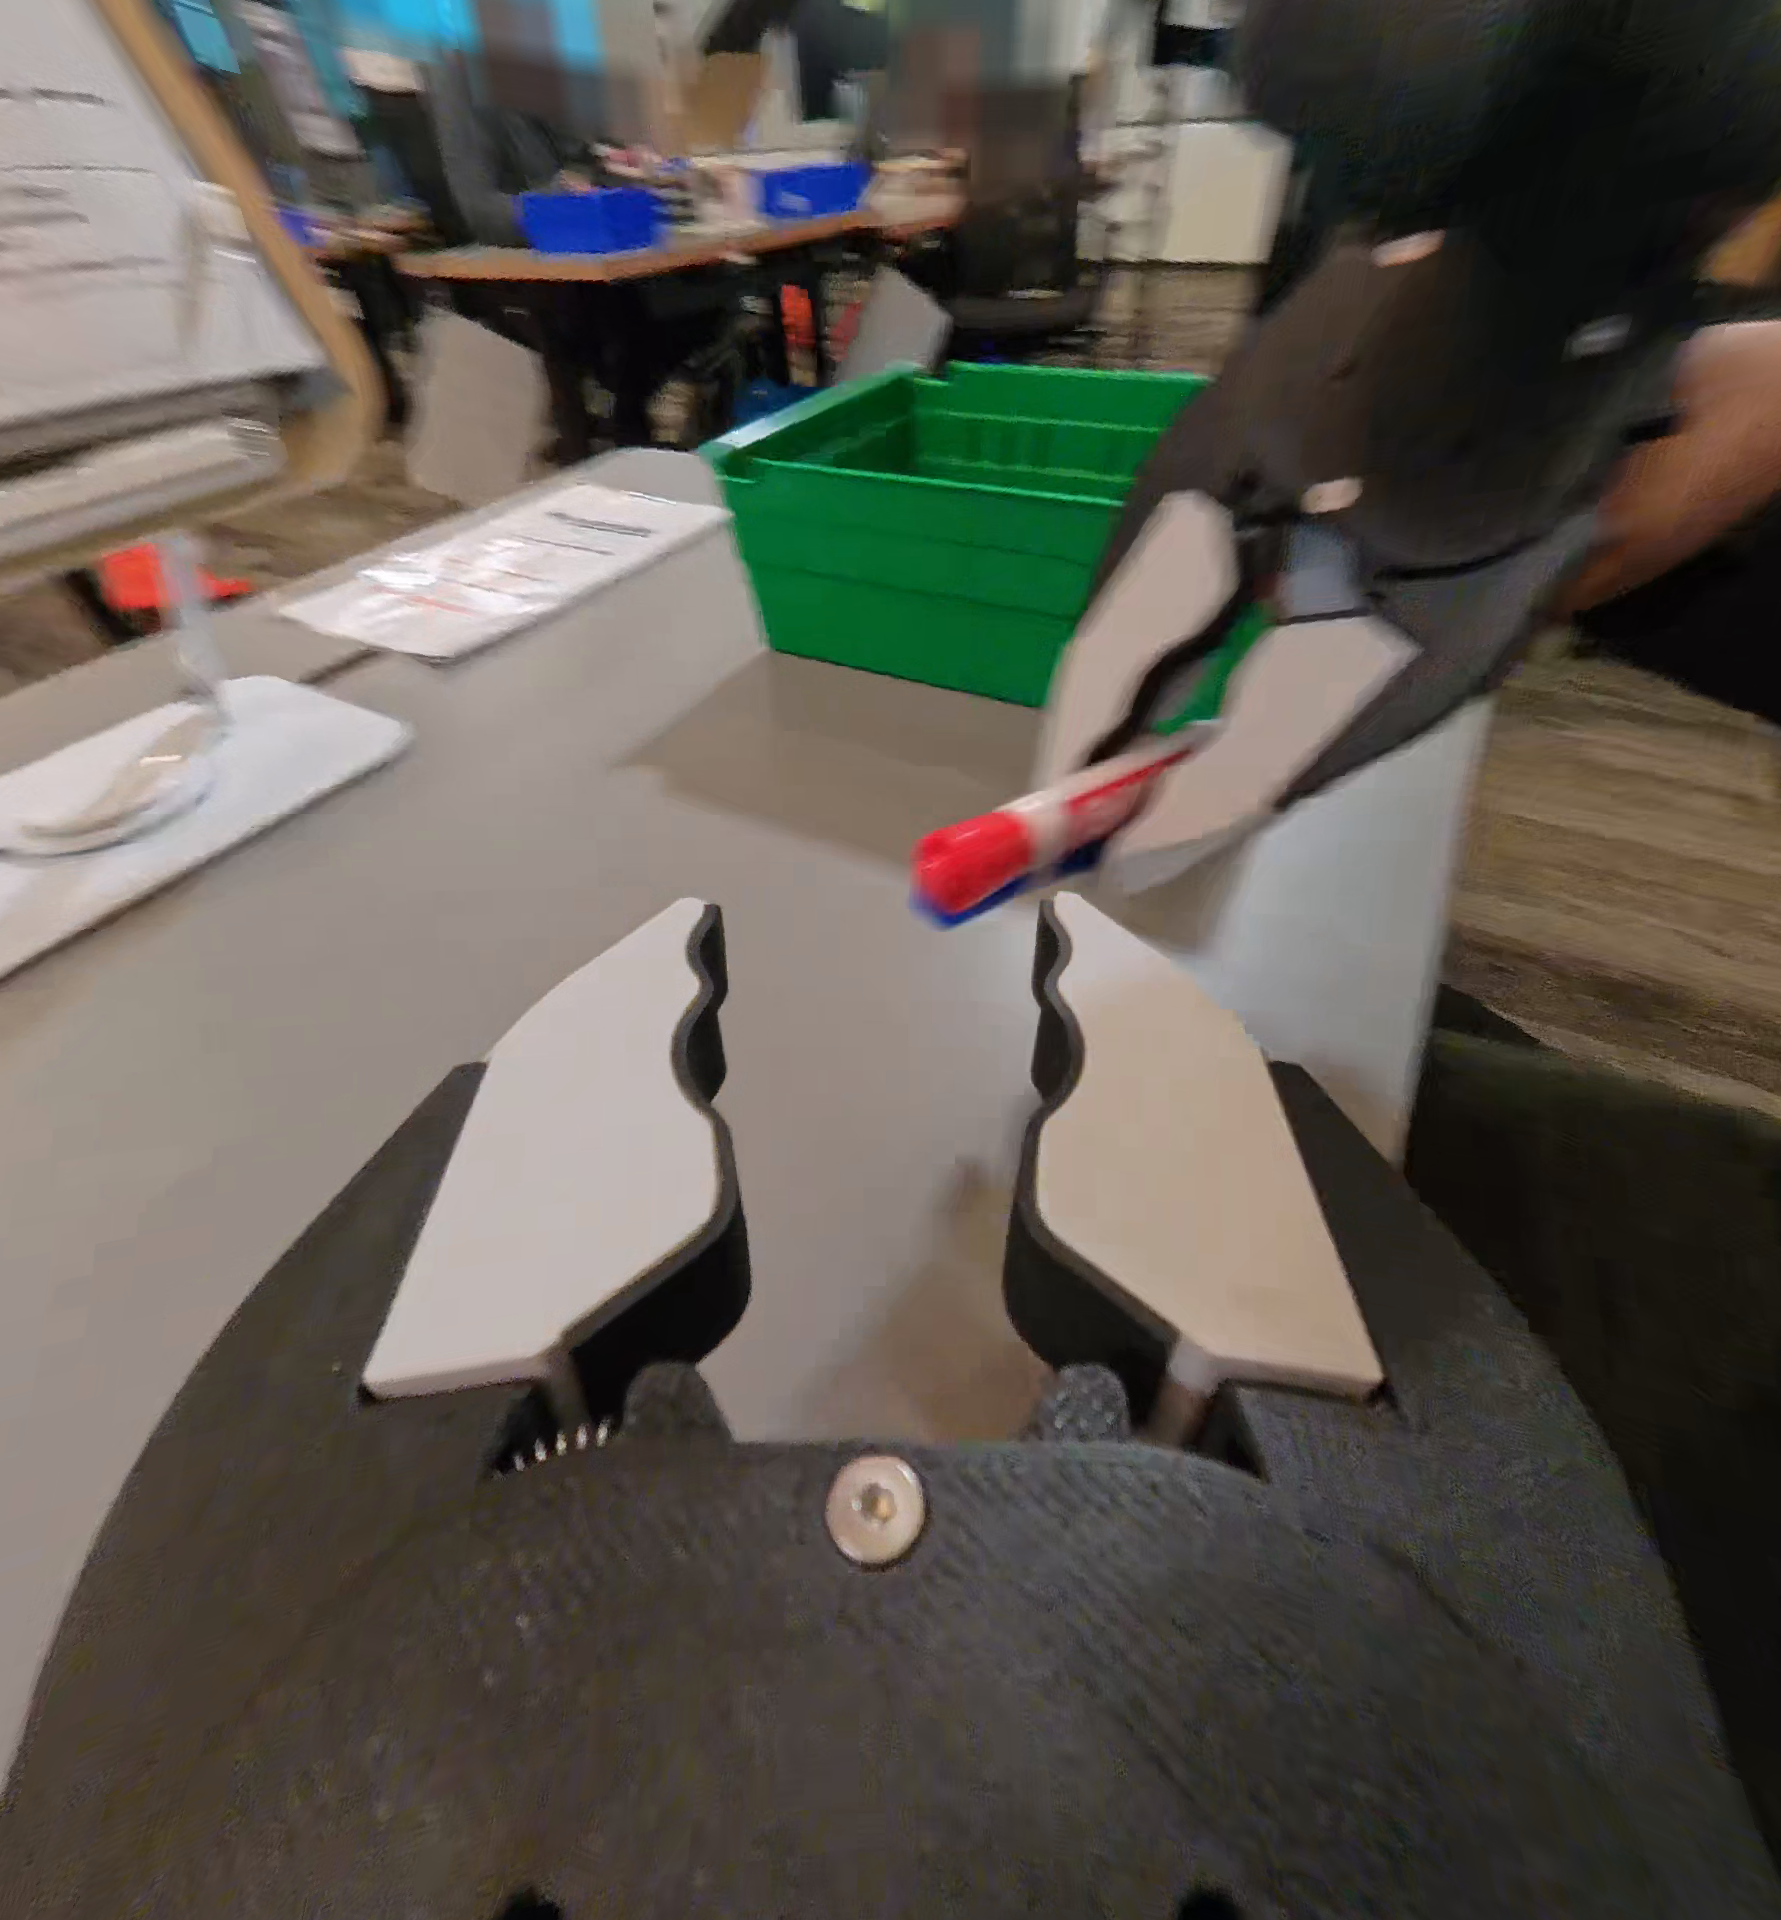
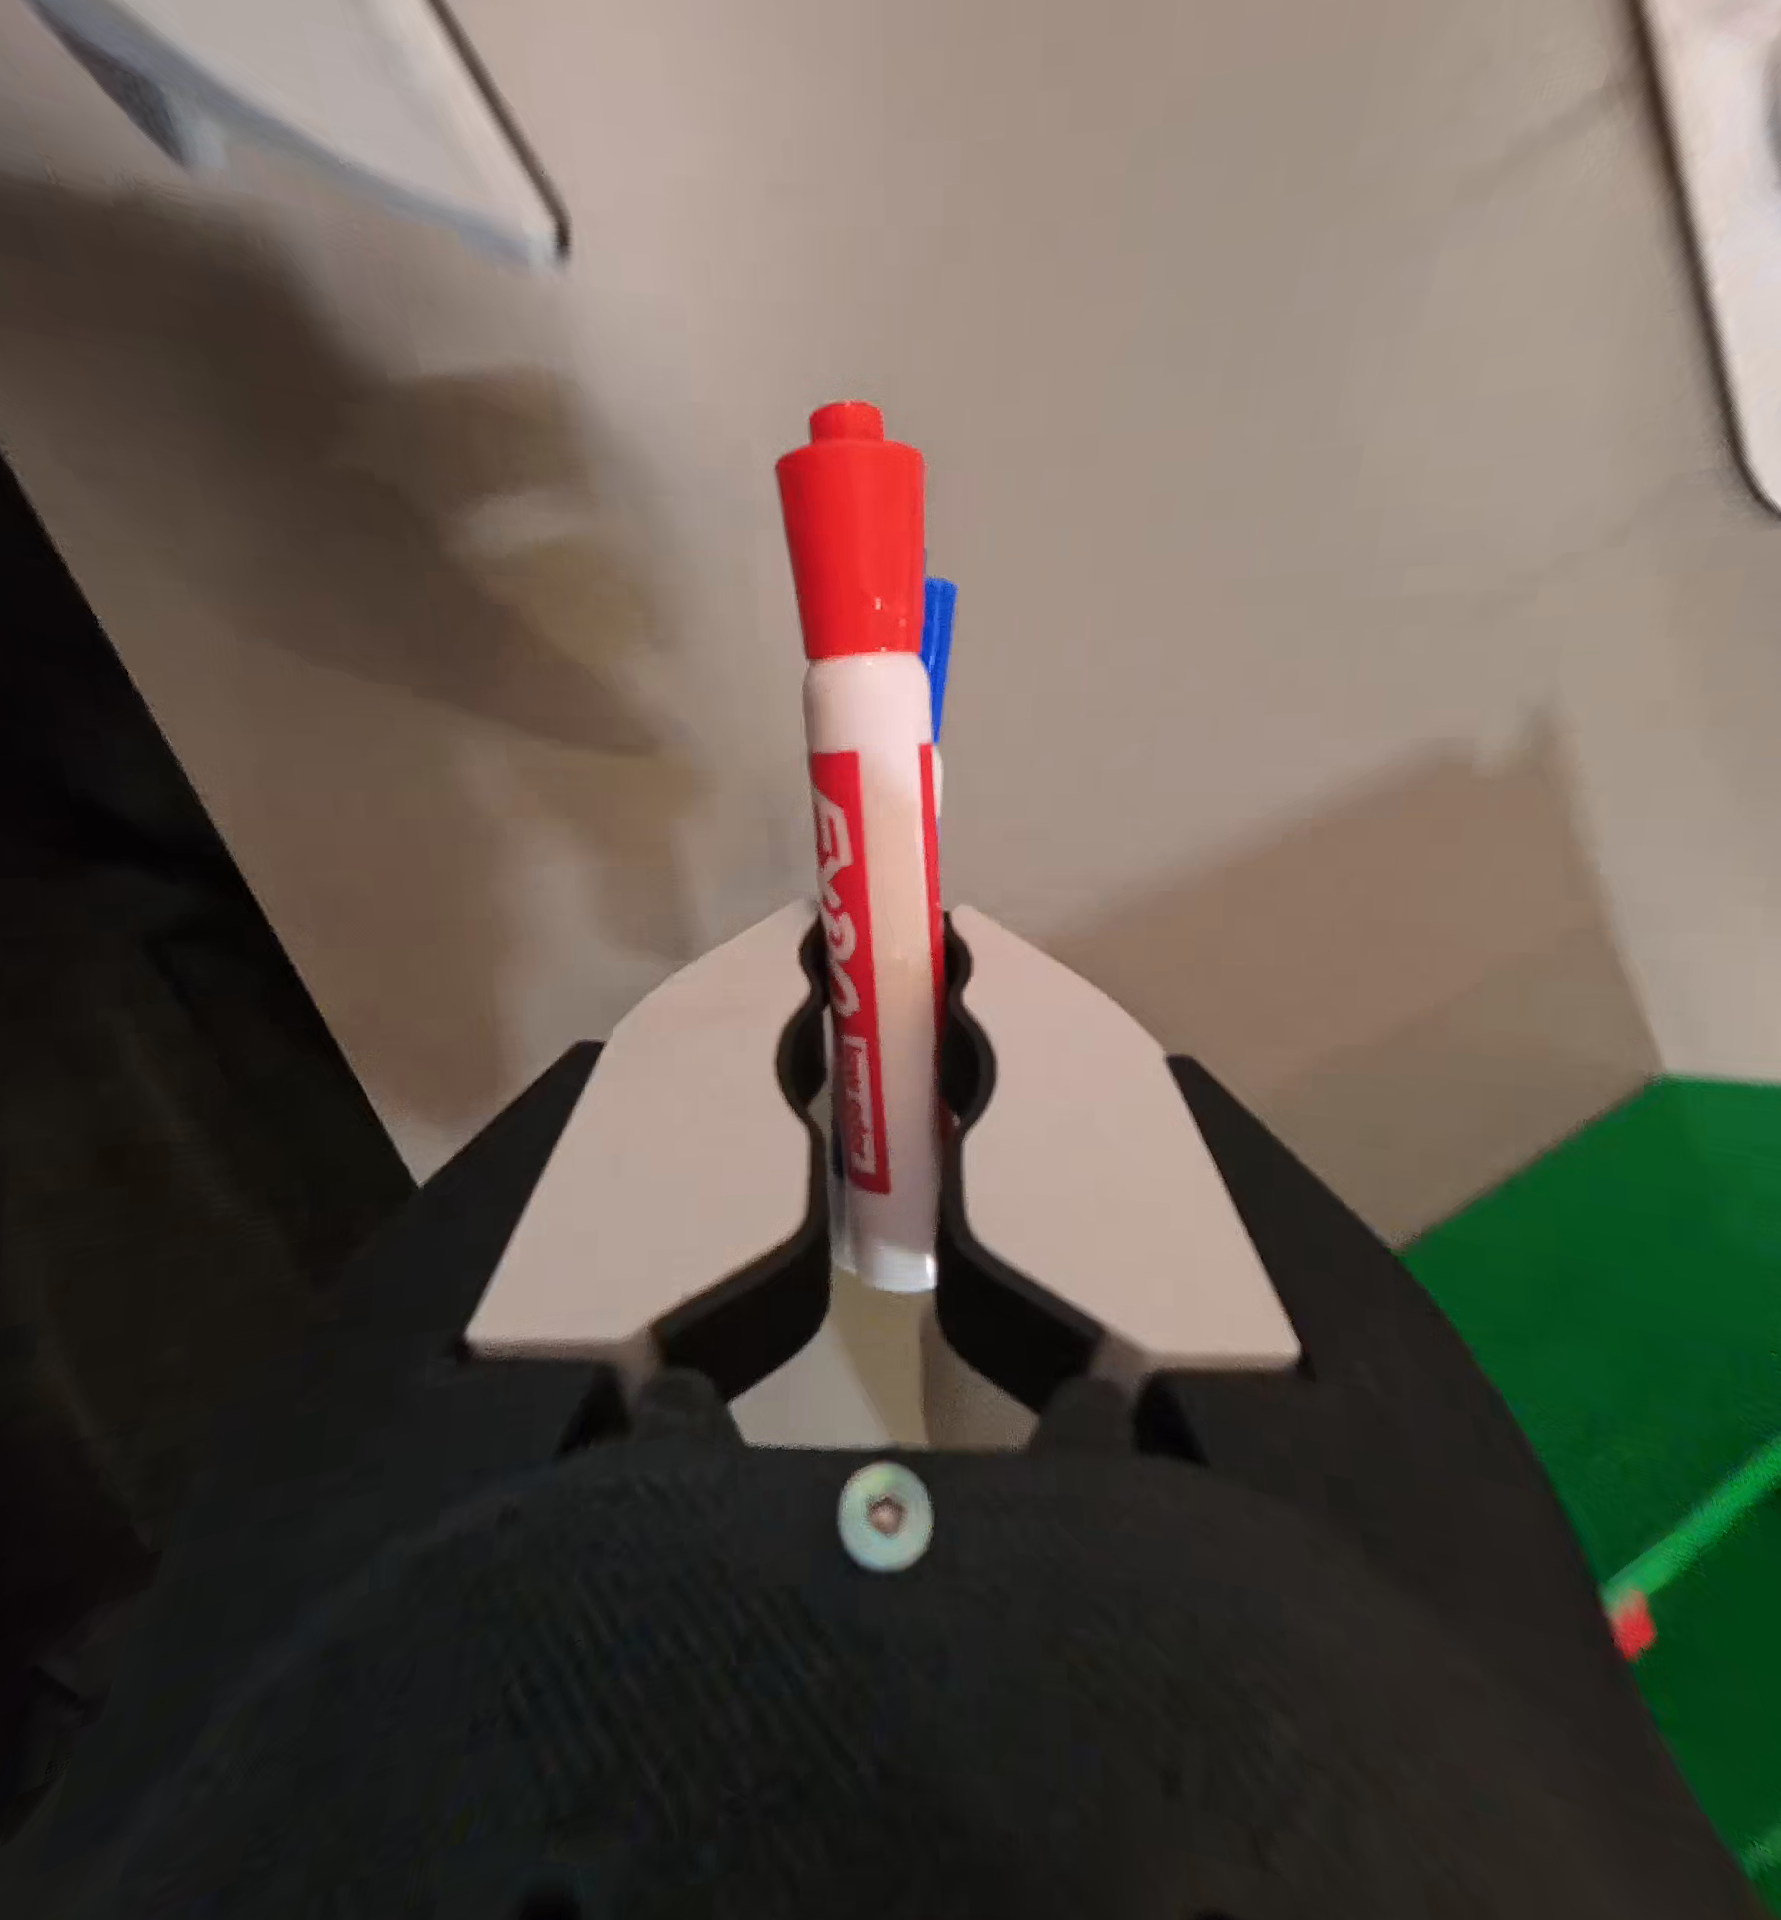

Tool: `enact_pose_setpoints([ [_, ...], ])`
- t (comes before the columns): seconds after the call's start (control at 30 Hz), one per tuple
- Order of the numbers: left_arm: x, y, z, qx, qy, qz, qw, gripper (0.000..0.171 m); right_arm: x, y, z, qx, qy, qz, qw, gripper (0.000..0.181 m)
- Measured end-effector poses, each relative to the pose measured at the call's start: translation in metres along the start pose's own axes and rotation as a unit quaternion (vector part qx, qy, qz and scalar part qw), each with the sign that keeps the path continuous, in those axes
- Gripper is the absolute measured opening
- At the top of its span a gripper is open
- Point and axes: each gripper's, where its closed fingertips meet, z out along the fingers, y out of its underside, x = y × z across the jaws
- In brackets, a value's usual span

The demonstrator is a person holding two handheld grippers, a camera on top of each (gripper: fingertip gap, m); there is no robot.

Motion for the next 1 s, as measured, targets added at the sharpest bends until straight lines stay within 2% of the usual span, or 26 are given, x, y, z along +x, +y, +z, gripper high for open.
enact_pose_setpoints([
  [0.07,0.024,0.016,-0.003,-0.035,0.078,0.006,0.996,0.059,-0.014,-0.009,0.015,0.008,-0.035,-0.022,0.999,0.018],
  [0.17,0.027,0.039,-0.004,-0.075,0.087,0.024,0.993,0.061,-0.035,-0.017,0.026,0.028,-0.116,-0.037,0.992,0.018],
  [0.23,0.032,0.040,-0.008,-0.071,0.108,0.004,0.992,0.060,-0.049,-0.015,0.028,0.027,-0.167,-0.043,0.985,0.018],
  [0.33,0.047,0.038,-0.012,-0.065,0.154,-0.025,0.986,0.055,-0.060,-0.011,0.029,0.009,-0.204,-0.049,0.978,0.018],
  [0.43,0.054,0.046,-0.010,-0.082,0.160,-0.020,0.984,0.051,-0.072,-0.017,0.024,0.011,-0.244,-0.049,0.968,0.018],
  [0.53,0.058,0.053,-0.010,-0.098,0.160,-0.016,0.982,0.046,-0.080,-0.021,0.021,0.008,-0.259,-0.060,0.964,0.018],
  [0.6,0.058,0.050,-0.011,-0.091,0.160,-0.013,0.983,0.024,-0.082,-0.021,0.020,-0.003,-0.258,-0.068,0.964,0.018],
  [0.9,0.059,0.044,-0.013,-0.099,0.206,-0.050,0.972,0.020,-0.079,-0.022,0.016,0.006,-0.246,-0.068,0.967,0.018],
  [1.0,0.055,0.039,-0.013,-0.087,0.214,-0.066,0.971,0.020,-0.072,-0.010,0.018,-0.018,-0.229,-0.063,0.971,0.018],
])
